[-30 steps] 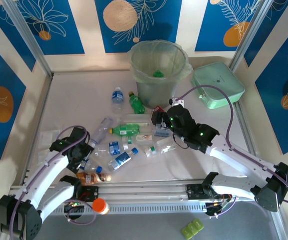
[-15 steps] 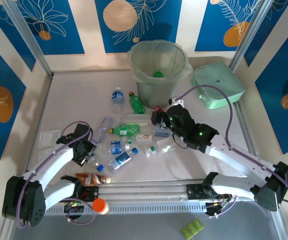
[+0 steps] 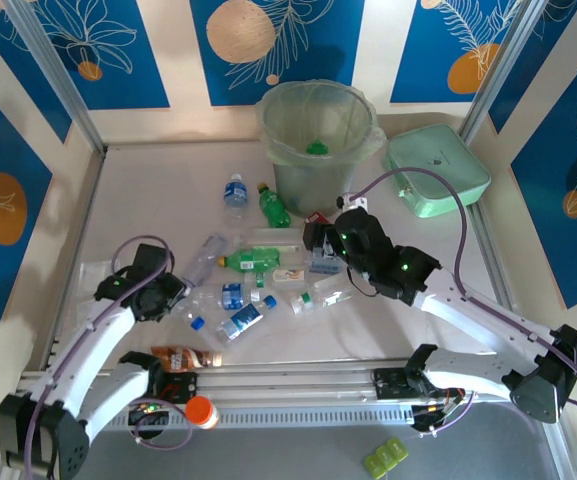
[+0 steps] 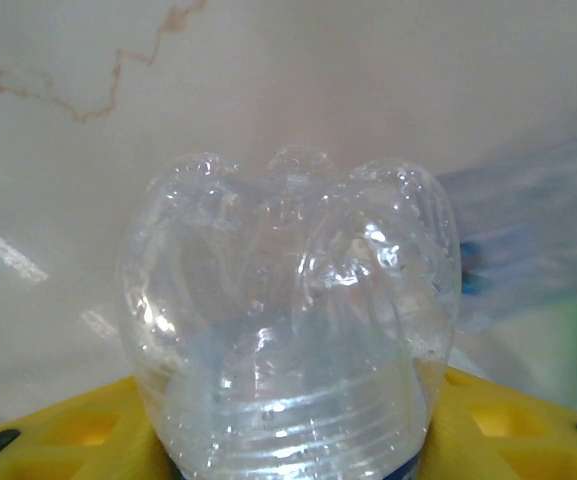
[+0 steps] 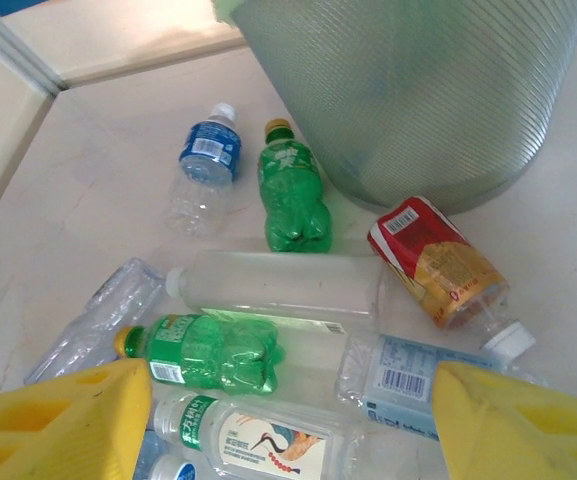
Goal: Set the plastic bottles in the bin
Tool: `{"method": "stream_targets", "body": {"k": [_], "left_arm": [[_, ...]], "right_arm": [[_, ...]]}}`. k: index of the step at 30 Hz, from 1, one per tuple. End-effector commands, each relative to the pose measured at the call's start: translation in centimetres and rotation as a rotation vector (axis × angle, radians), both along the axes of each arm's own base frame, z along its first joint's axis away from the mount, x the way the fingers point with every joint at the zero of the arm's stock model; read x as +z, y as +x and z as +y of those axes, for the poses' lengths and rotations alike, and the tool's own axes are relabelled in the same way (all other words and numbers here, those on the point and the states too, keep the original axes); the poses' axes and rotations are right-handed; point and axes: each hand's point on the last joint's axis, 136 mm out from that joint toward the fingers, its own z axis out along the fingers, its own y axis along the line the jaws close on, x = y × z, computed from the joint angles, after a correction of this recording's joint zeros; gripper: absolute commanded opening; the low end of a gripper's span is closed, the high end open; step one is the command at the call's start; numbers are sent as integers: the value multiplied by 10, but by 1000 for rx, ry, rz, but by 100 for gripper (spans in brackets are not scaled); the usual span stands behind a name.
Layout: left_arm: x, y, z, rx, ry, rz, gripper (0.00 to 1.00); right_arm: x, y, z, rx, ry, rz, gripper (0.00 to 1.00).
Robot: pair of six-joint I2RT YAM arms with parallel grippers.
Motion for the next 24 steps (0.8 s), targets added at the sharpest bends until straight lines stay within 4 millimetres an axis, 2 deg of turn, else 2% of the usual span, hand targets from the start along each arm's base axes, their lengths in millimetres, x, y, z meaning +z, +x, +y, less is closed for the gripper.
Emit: {"method": "stream_targets", "body": {"k": [1,4,9,14,16,19,21,24], "left_arm": [[28,-8,-8,-72,-46,-34,51],[64,3,-26,-154,-123,-157,50],[132,15,-48,-253,-223,-392,48],[199,29,-100,-464,-452,-629,44],[227,28,-119,-579,-483,-710,43],[260,18,-142,-740,-476,-795,43],[278,9,-155,-832,-466,-844,43],[292,-4,-170,-937,-446,-895,42]], "right_arm": [[46,-18,21,162,37,-138,75],[65,-36,38,291,70,-228,76],[71,-46,55,465,257,-86,76],[90,-70,74,708,474,-11,77],[95,-79,82,785,497,9,77],[101,-78,86,797,518,37,79],[108,-79,87,818,556,54,81],[121,-79,90,847,591,57,86]]}}
